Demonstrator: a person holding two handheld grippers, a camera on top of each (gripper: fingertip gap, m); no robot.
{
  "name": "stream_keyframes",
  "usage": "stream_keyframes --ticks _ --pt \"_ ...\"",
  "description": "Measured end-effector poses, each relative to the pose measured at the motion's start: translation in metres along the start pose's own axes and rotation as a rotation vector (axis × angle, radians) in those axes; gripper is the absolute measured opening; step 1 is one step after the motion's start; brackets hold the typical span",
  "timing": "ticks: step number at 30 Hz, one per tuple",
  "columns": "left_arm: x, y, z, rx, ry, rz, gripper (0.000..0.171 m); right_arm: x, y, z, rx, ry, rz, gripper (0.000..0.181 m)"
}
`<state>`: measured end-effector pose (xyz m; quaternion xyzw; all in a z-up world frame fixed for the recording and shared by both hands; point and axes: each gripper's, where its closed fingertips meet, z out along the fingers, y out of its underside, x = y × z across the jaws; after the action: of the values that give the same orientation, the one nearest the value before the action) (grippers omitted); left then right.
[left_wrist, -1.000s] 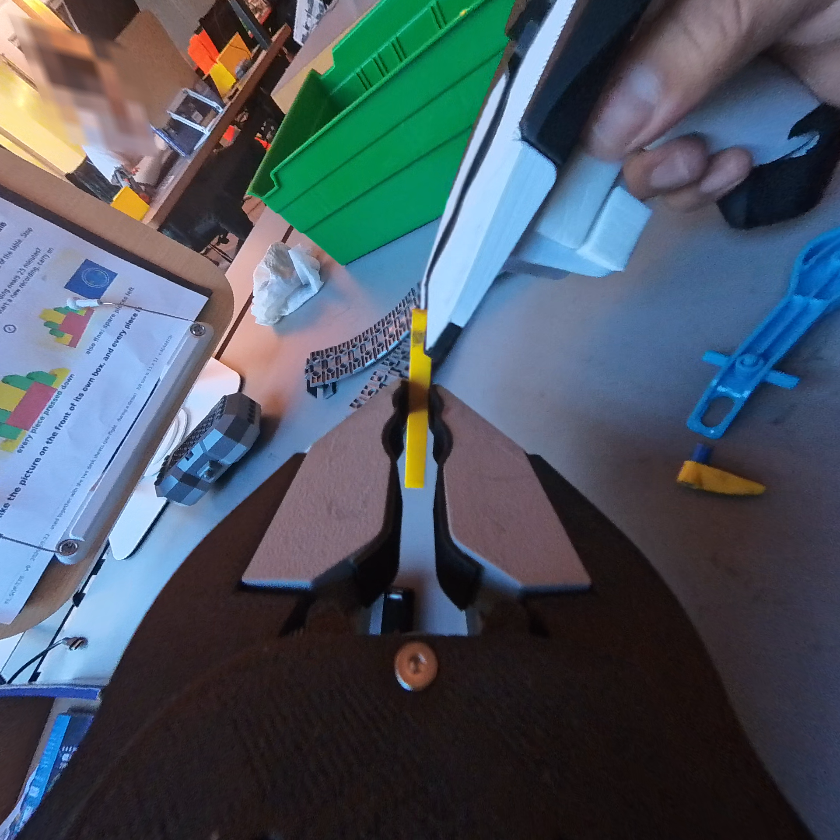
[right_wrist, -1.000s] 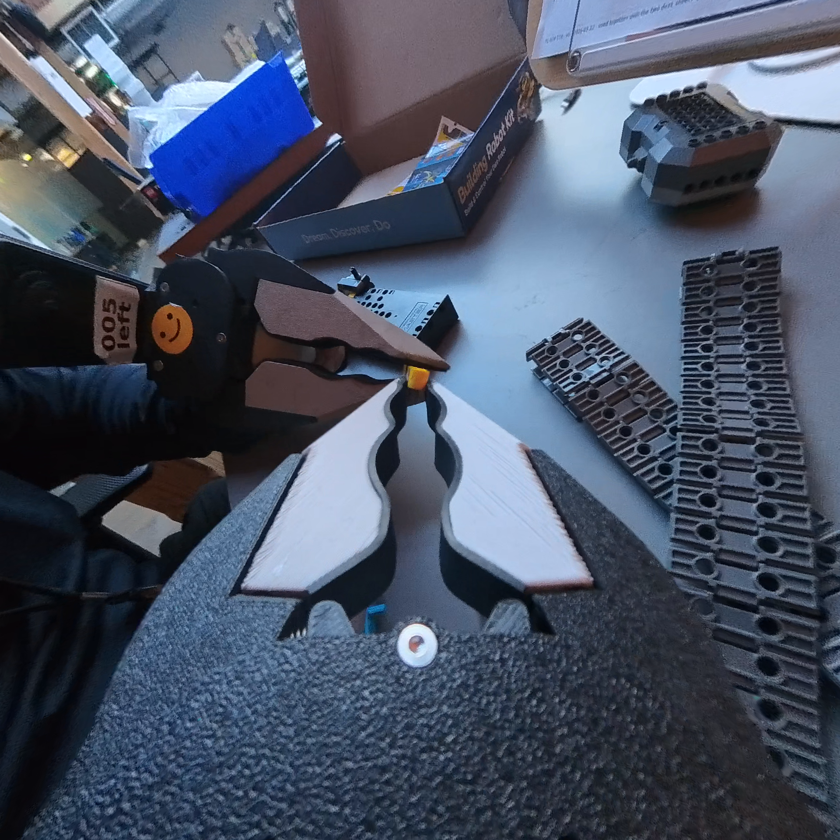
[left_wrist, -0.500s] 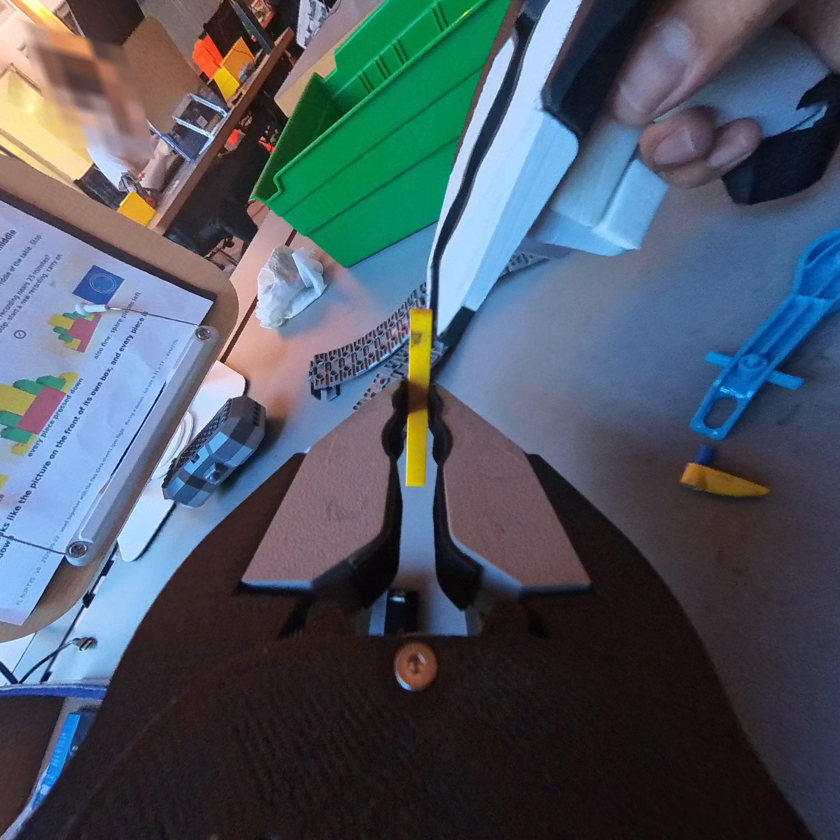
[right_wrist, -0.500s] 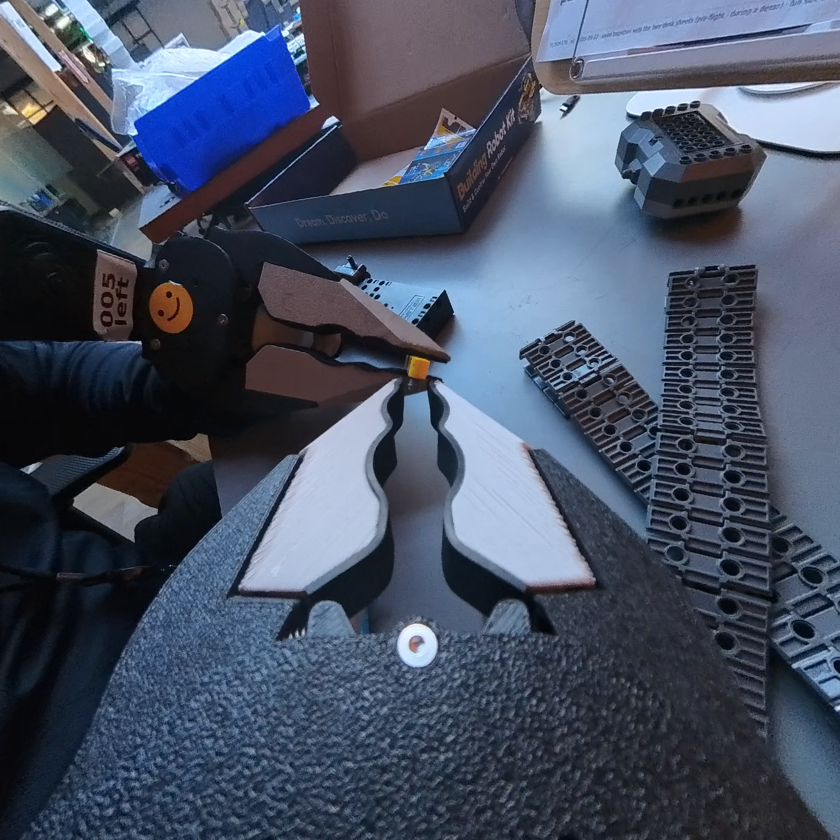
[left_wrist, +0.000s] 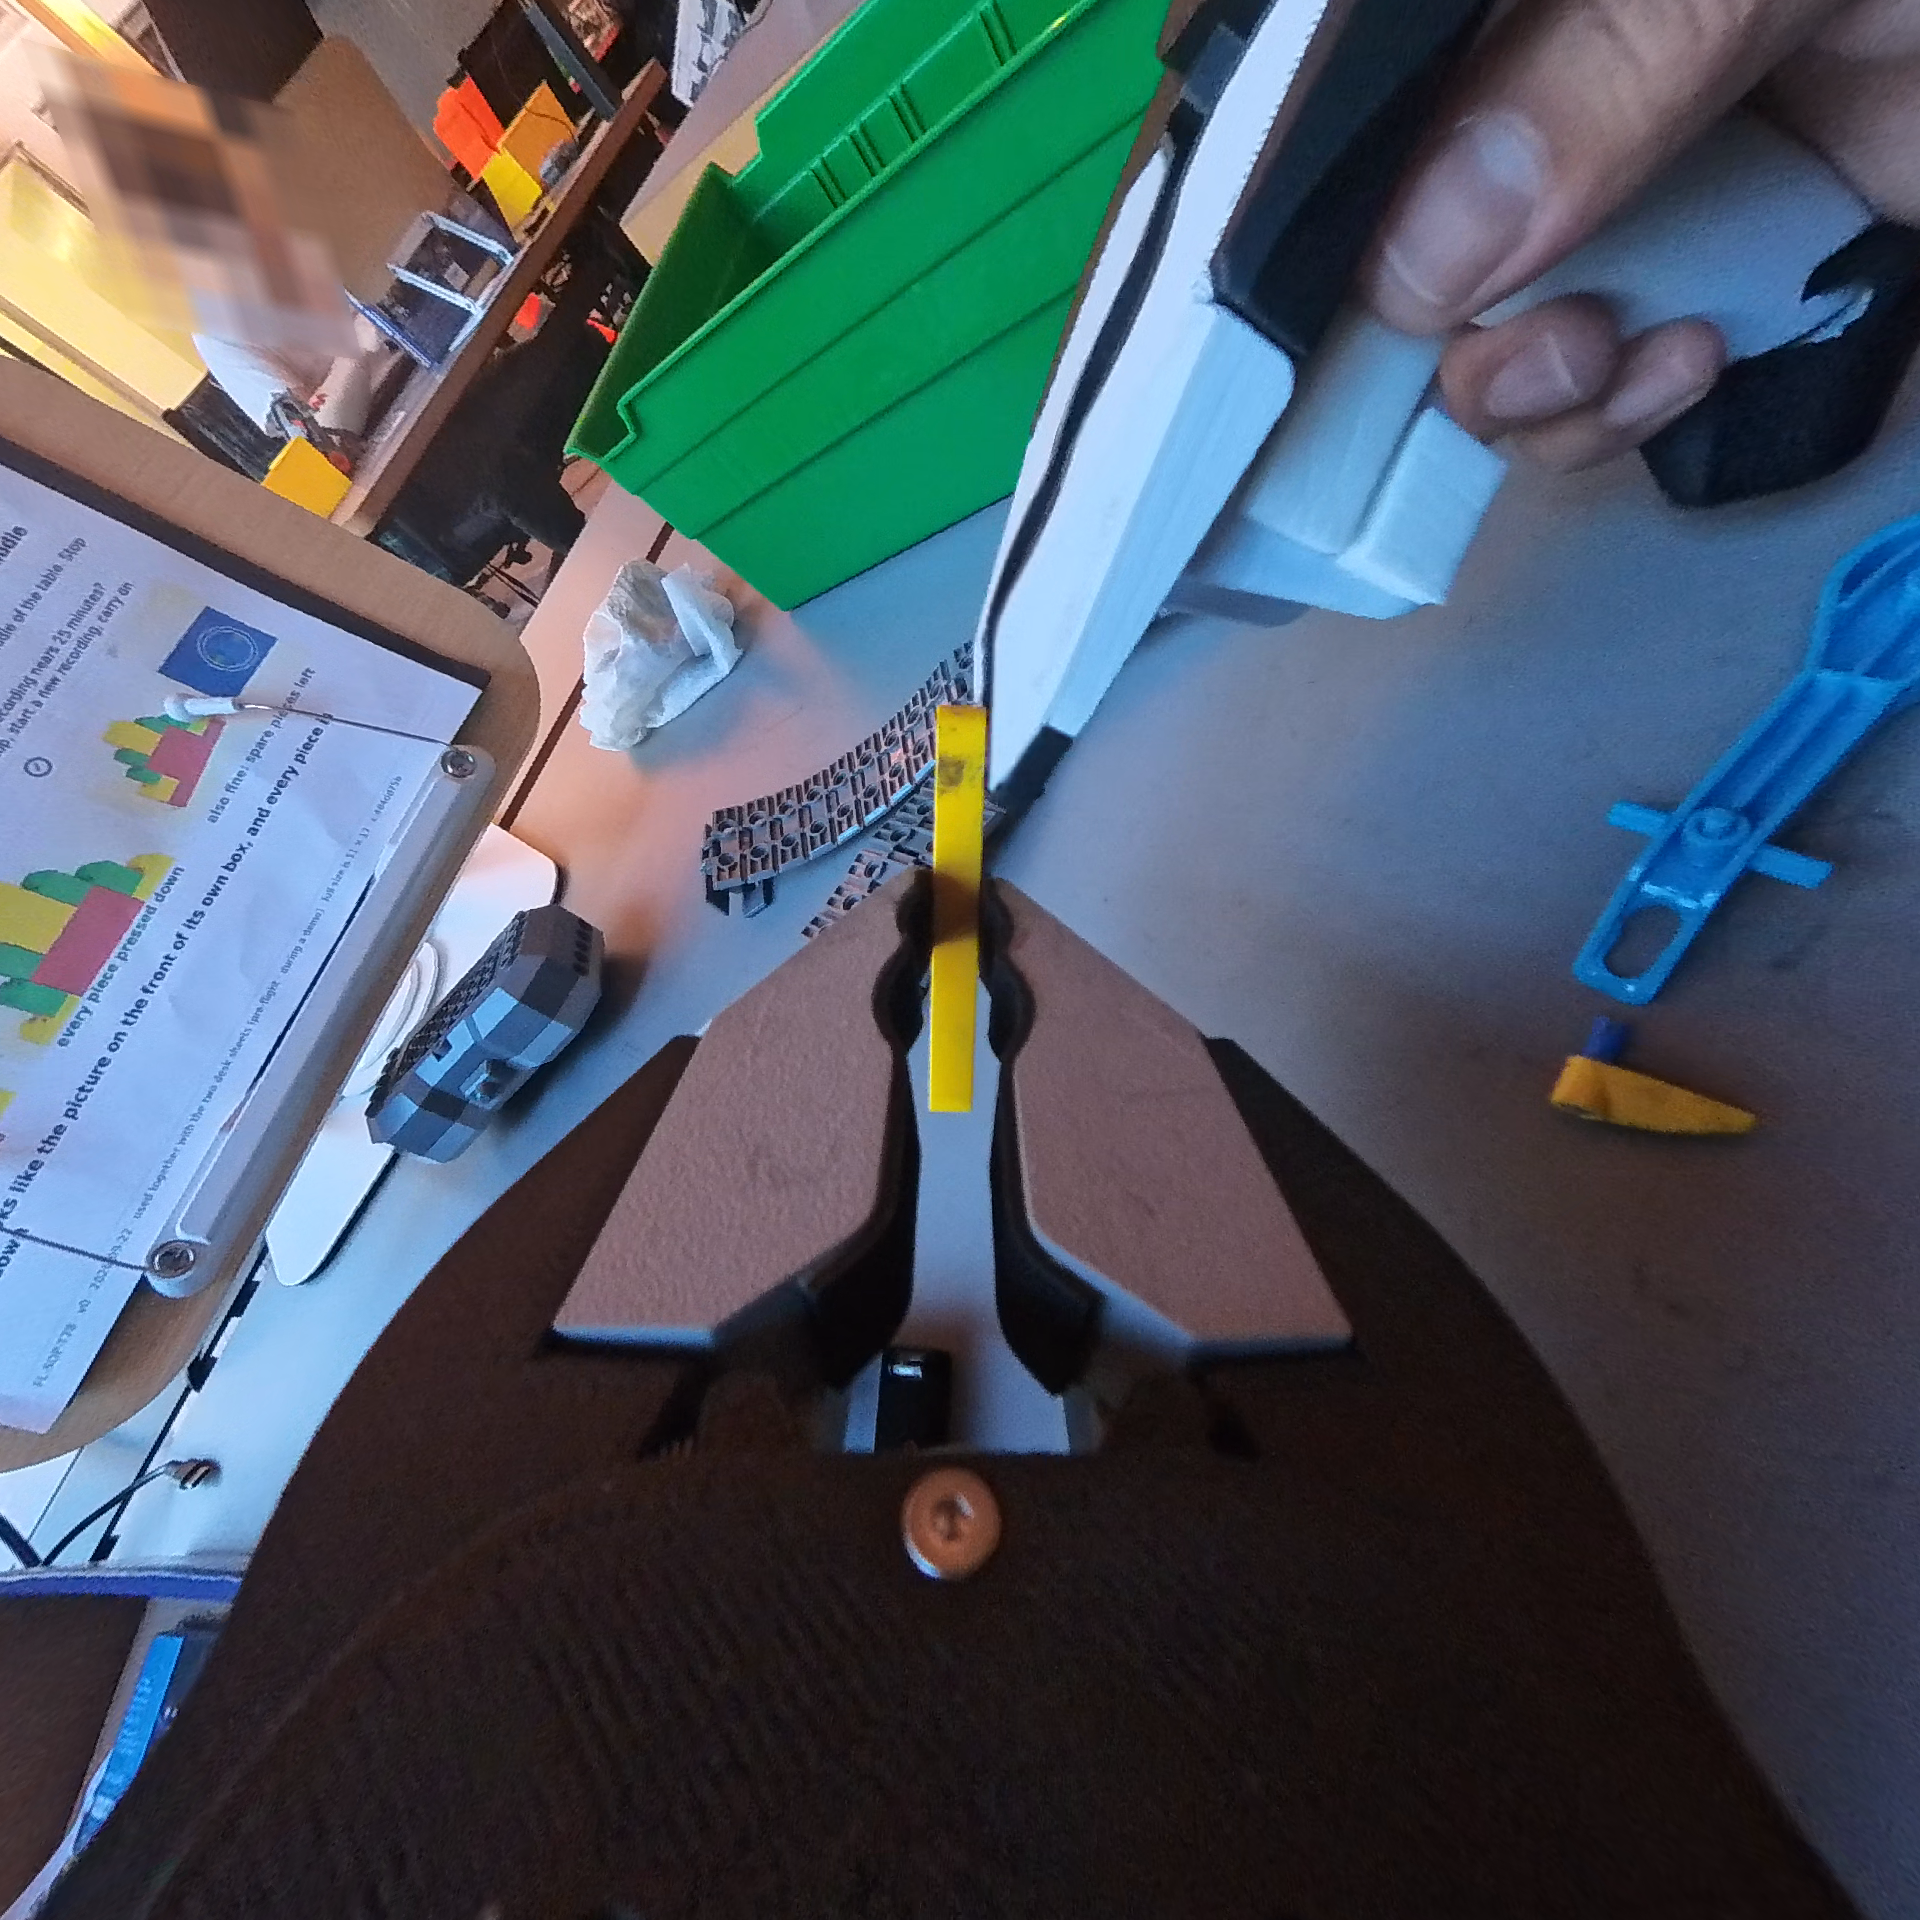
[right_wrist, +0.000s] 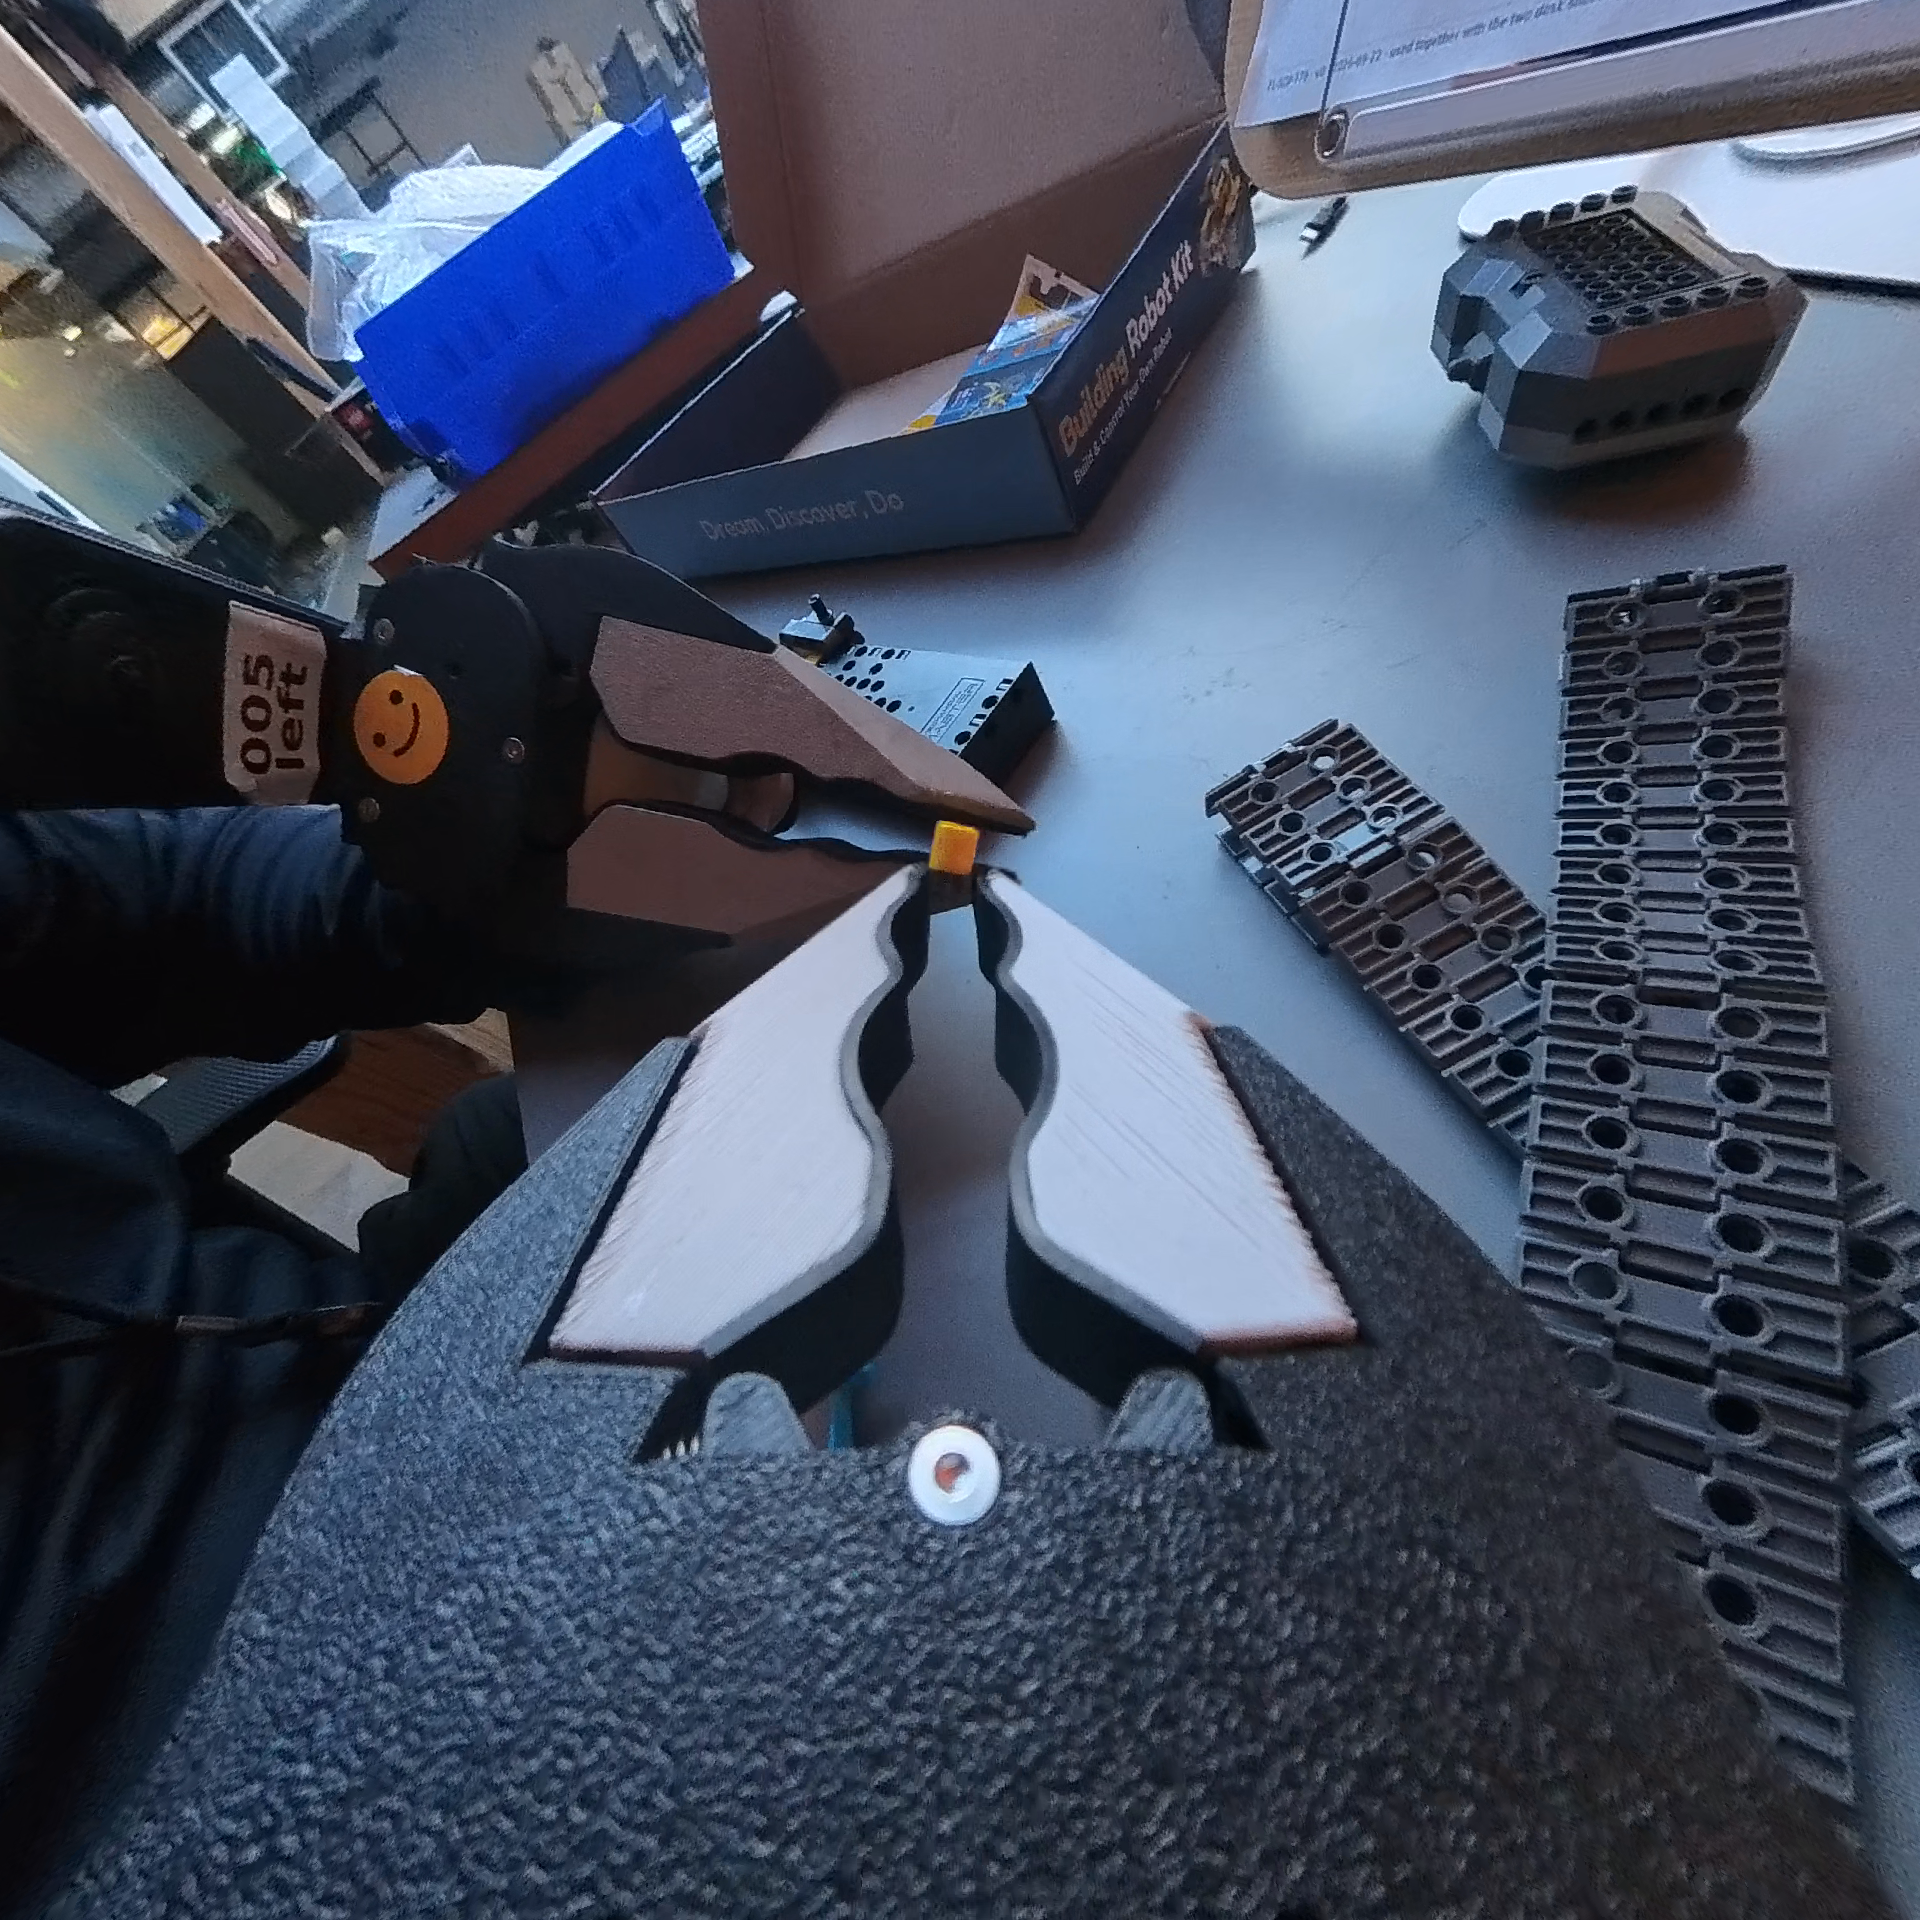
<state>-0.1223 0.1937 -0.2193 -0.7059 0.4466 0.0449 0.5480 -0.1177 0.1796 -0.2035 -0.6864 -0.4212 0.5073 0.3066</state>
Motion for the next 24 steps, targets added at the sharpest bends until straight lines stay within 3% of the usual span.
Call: stream_keyframes --ticks 7,10,13,15,20,24 --pt "0.0 0.001 -0.001 -0.006 -0.006 0.019 0.006 -0.001 0.001 0.001 -0.007 -0.03 0.004 0.001" --pt "0.004 0.007 0.003 -0.037 0.016 0.035 0.006 0.003 0.011 0.002 -0.101 -0.004 -0.071 0.0" --pt "-0.013 0.003 -0.003 -0.008 -0.055 0.009 0.006 0.02 0.037 0.004 -0.306 0.121 -0.207 0.0" --pt "-0.013 0.007 -0.003 -0.012 -0.03 -0.032 0.006 0.014 0.041 0.006 -0.309 0.104 -0.223 0.0" --pt "-0.003 0.001 0.001 0.01 0.004 -0.015 0.006 0.006 0.017 -0.007 -0.208 0.109 -0.217 0.001" --pt "0.003 0.0 0.003 0.03 0.046 -0.032 0.006 0.015 -0.03 -0.056 -0.141 0.295 -0.349 0.001"
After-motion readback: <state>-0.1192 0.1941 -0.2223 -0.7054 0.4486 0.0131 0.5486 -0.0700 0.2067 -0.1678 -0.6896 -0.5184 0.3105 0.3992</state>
